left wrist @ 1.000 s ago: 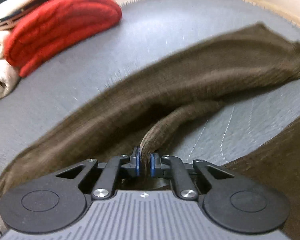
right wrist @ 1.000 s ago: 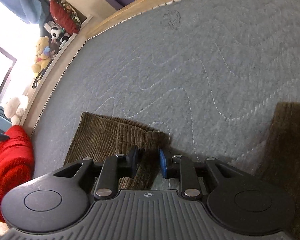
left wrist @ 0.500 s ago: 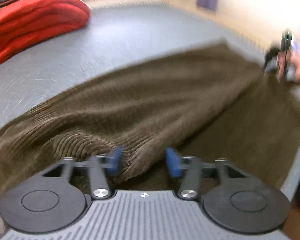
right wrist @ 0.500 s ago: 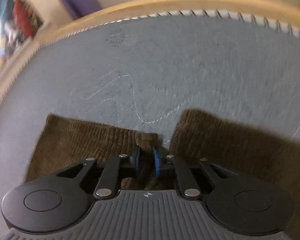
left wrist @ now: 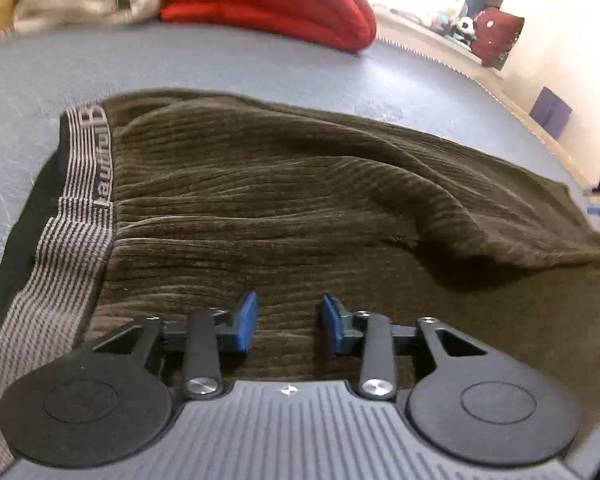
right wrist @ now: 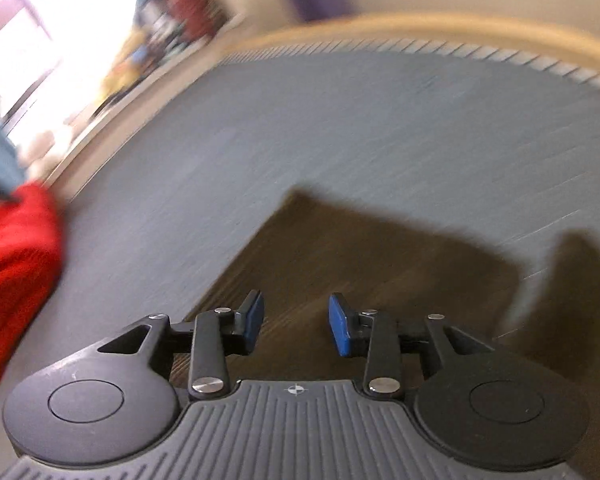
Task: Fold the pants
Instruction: 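Lay the folded leg down near the waistband and open the right gripper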
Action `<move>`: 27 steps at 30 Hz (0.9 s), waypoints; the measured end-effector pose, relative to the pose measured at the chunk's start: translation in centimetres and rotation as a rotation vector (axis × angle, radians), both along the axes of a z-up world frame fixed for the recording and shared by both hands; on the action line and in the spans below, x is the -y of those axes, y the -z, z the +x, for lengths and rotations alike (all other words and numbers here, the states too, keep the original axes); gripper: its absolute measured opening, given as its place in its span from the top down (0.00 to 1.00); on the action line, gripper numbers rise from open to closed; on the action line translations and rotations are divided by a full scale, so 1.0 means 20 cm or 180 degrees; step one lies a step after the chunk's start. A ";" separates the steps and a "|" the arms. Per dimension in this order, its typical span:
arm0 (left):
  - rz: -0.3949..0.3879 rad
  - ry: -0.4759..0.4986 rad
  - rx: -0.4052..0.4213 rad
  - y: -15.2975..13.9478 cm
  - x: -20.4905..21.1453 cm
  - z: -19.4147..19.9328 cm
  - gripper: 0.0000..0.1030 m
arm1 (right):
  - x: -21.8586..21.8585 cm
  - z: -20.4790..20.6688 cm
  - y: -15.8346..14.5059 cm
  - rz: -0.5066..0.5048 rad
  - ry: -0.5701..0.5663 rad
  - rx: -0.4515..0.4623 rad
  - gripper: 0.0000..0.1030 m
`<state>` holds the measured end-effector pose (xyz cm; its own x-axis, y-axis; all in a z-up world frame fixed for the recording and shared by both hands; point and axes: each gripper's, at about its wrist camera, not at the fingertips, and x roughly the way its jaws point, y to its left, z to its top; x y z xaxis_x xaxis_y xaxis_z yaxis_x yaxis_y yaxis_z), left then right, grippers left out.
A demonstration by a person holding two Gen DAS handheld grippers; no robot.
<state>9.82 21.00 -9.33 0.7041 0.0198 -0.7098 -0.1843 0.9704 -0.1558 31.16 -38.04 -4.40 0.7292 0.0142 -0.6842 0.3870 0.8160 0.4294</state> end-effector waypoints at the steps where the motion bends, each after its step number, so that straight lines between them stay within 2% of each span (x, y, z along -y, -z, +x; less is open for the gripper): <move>1: 0.0223 0.0049 0.0052 0.01 0.08 0.00 0.41 | -0.03 0.04 0.02 0.0067 -0.0099 -0.0024 0.62; 3: 0.0724 0.0029 0.0189 0.04 0.23 -0.04 0.39 | -0.11 0.12 0.05 0.0118 -0.0230 -0.0061 0.58; 4: 0.0825 0.0006 0.0235 0.05 0.26 -0.05 0.38 | -0.14 0.15 0.07 0.0118 -0.0245 -0.0073 0.57; 8: 0.0715 -0.0032 0.0294 0.09 0.26 -0.05 0.38 | -0.20 0.32 0.15 0.0197 -0.0099 -0.0153 0.51; 11: 0.0684 -0.0023 0.0314 0.11 0.25 -0.07 0.38 | -0.26 0.35 0.24 0.0210 -0.0005 -0.0205 0.47; 14: 0.0704 -0.0015 0.0329 0.11 0.23 -0.09 0.38 | -0.30 0.41 0.25 -0.0122 -0.0044 -0.0083 0.44; 17: 0.0614 -0.0017 0.0341 0.10 0.19 -0.09 0.37 | -0.36 0.49 0.27 -0.0485 -0.0120 -0.0044 0.40; 18: 0.0598 -0.0018 0.0343 0.10 0.18 -0.09 0.37 | -0.40 0.51 0.29 -0.0676 -0.0157 -0.0058 0.46; 19: 0.0595 -0.0017 0.0345 0.11 0.18 -0.09 0.37 | -0.44 0.52 0.29 -0.0930 -0.0168 -0.0093 0.69; 20: 0.0597 -0.0016 0.0346 0.11 0.18 -0.09 0.37 | -0.46 0.53 0.30 -0.1185 -0.0120 -0.0150 0.77; 21: 0.0600 -0.0016 0.0346 0.11 0.18 -0.09 0.37 | -0.47 0.54 0.30 -0.1311 -0.0057 -0.0143 0.85; 22: 0.0601 -0.0015 0.0346 0.11 0.18 -0.09 0.37 | -0.46 0.53 0.30 -0.1297 0.0012 -0.0102 0.92; 25: 0.0600 -0.0016 0.0346 0.11 0.18 -0.08 0.37 | -0.39 0.54 0.28 -0.1242 0.0208 0.0058 1.00; 27: 0.0596 -0.0015 0.0347 0.11 0.18 -0.08 0.37 | -0.33 0.58 0.27 -0.1284 0.0374 0.0102 1.00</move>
